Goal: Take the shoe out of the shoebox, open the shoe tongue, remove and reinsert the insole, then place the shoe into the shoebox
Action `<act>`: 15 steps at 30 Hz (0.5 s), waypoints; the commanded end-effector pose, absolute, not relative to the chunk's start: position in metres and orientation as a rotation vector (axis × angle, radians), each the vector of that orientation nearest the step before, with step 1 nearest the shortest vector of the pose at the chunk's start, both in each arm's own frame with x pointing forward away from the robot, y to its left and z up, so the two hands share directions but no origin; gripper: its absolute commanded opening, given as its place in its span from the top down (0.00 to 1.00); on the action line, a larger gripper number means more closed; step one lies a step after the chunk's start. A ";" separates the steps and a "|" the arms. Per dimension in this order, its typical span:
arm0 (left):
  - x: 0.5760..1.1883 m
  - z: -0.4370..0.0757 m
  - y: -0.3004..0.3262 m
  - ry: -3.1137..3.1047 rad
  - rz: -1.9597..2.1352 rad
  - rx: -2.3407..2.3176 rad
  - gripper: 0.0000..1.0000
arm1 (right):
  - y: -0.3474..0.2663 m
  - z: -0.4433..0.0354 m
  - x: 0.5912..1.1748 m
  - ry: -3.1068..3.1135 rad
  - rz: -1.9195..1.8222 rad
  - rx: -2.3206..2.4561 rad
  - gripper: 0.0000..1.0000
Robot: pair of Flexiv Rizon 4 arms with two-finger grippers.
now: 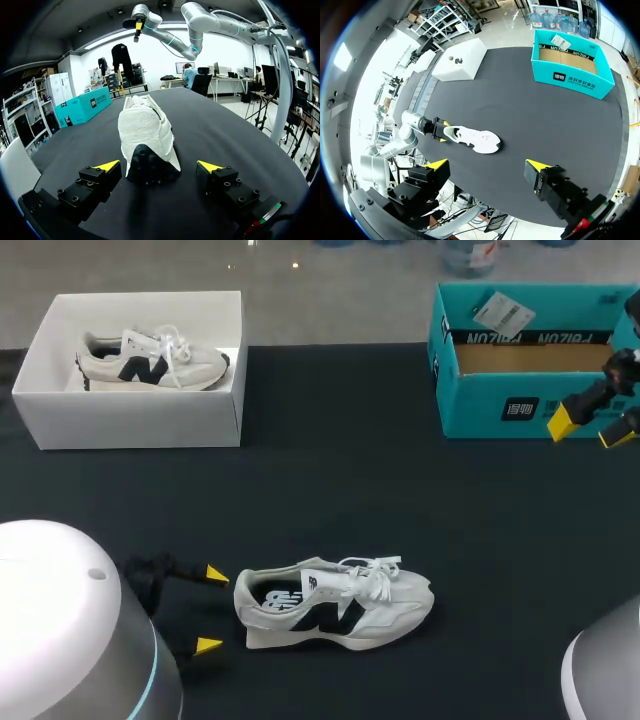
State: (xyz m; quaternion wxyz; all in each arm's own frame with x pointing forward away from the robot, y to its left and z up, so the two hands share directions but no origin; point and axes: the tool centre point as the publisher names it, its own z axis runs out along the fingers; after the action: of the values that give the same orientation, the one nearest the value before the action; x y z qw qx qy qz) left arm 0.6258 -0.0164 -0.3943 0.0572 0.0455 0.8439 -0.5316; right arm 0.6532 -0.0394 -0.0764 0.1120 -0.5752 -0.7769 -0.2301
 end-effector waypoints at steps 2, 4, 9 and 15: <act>0.634 -0.404 -0.022 2.553 -1.598 0.123 0.00 | -0.039 -0.076 0.656 -2.280 -0.667 -1.687 0.00; 0.638 -0.407 -0.023 2.550 -1.600 0.114 0.00 | -0.039 -0.076 0.656 -2.280 -0.667 -1.687 0.00; 0.641 -0.413 -0.027 2.553 -1.586 0.102 0.00 | -0.039 -0.076 0.656 -2.280 -0.667 -1.687 0.00; 0.641 -0.415 -0.035 2.559 -1.607 0.098 0.00 | -0.039 -0.076 0.656 -2.280 -0.667 -1.687 0.00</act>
State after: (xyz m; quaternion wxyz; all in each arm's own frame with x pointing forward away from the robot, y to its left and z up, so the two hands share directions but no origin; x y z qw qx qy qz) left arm 0.6373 -0.0307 -0.4111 0.0609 0.0312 0.8448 -0.5307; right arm 0.6532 -0.0394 -0.0764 0.1120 -0.5752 -0.7770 -0.2301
